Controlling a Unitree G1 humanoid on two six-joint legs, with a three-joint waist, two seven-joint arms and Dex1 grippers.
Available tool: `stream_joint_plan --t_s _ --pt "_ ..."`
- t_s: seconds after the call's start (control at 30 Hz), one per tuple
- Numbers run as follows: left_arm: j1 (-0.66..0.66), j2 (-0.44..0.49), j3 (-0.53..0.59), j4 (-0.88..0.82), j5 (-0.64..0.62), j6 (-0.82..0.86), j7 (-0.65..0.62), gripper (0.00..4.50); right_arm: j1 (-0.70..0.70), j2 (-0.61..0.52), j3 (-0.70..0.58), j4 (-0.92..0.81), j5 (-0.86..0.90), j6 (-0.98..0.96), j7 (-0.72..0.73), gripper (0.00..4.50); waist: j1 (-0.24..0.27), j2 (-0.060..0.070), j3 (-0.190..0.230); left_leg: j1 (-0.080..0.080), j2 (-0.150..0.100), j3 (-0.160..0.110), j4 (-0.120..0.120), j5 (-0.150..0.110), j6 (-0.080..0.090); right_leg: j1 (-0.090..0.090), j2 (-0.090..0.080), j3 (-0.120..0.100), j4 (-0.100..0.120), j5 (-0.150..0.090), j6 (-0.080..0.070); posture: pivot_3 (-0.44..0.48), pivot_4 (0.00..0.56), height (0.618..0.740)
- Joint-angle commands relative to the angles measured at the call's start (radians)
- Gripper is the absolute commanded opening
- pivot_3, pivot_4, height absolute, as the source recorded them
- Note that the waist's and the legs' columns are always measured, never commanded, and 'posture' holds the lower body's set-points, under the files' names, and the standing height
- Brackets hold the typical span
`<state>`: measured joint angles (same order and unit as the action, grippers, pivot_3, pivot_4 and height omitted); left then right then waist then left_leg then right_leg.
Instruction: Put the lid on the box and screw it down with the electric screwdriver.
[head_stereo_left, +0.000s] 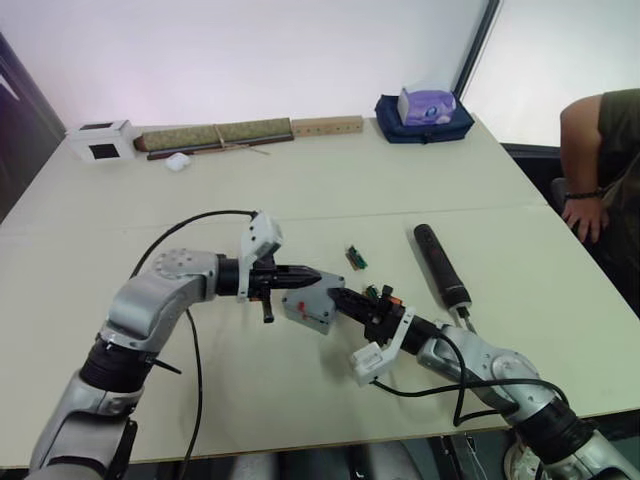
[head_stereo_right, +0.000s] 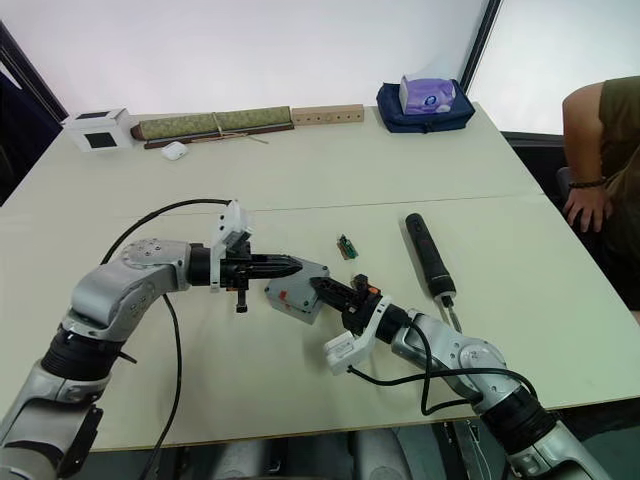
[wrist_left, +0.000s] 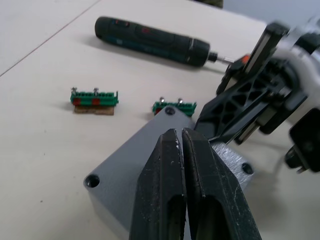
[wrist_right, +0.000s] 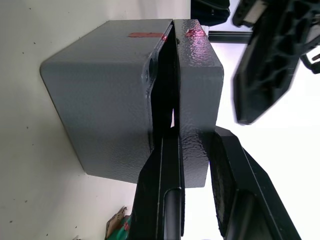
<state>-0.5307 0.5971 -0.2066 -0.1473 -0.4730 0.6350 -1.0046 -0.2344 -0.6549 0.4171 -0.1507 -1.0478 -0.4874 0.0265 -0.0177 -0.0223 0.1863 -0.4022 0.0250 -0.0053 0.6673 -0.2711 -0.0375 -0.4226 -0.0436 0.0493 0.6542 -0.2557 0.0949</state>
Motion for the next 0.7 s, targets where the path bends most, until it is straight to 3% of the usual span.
stream_joint_plan --t_s 0.03,0.2,0.23,0.37,0.5,0.57,0.7 --pt "0.001 -0.001 -0.018 0.008 0.043 -0.051 -0.015 0.02 0.019 -0.021 0.000 0.011 0.002 -0.007 0.031 0.19 0.000 0.000 0.000 0.000 0.000 0.000 0.000 0.000 0.000 0.000 0.000 0.000 0.000 0.000 0.000 0.000 0.150 0.740" --pt "0.022 0.012 -0.051 0.014 0.087 -0.065 -0.041 0.02 0.022 -0.034 -0.005 0.008 0.026 -0.019 0.044 0.19 0.002 0.000 0.000 0.001 0.000 0.000 0.000 0.000 0.000 0.002 0.000 0.000 0.000 0.000 0.000 0.000 0.150 0.740" --pt "0.029 0.014 -0.061 0.017 0.099 -0.070 -0.045 0.00 0.023 -0.038 -0.006 0.007 0.035 -0.024 0.047 1.21 0.003 0.000 0.000 0.003 0.000 0.000 0.000 0.000 0.000 0.003 0.000 0.000 0.000 0.000 0.000 0.000 0.150 0.740" --pt "0.041 0.009 -0.084 0.029 0.131 -0.078 -0.044 0.00 0.021 -0.065 -0.027 0.002 0.080 -0.047 0.061 2.75 0.003 -0.001 -0.003 0.016 0.000 0.000 -0.002 -0.001 0.001 0.018 0.000 0.000 -0.005 -0.003 -0.003 0.000 0.150 0.740" --pt "0.040 0.004 -0.087 0.041 0.146 -0.071 -0.034 0.00 0.016 -0.088 -0.050 -0.016 0.139 -0.083 0.086 4.17 0.003 -0.002 -0.008 0.018 0.000 0.000 -0.002 -0.001 0.001 0.020 -0.001 0.000 -0.005 -0.003 -0.003 0.000 0.150 0.740" --pt "0.036 0.001 -0.088 0.047 0.148 -0.052 -0.029 0.00 0.012 -0.100 -0.055 -0.023 0.165 -0.113 0.087 4.49 0.003 -0.003 -0.009 0.018 0.000 0.000 -0.002 -0.001 0.001 0.020 -0.001 0.000 -0.005 -0.003 -0.003 0.000 0.150 0.740" --pt "0.031 0.006 -0.110 0.058 0.177 -0.023 -0.013 0.00 -0.007 -0.128 -0.081 -0.024 0.212 -0.174 0.085 4.49 0.005 -0.003 -0.010 0.018 0.000 0.000 -0.002 -0.001 0.001 0.020 -0.001 0.000 -0.005 -0.003 -0.003 0.000 0.150 0.740"
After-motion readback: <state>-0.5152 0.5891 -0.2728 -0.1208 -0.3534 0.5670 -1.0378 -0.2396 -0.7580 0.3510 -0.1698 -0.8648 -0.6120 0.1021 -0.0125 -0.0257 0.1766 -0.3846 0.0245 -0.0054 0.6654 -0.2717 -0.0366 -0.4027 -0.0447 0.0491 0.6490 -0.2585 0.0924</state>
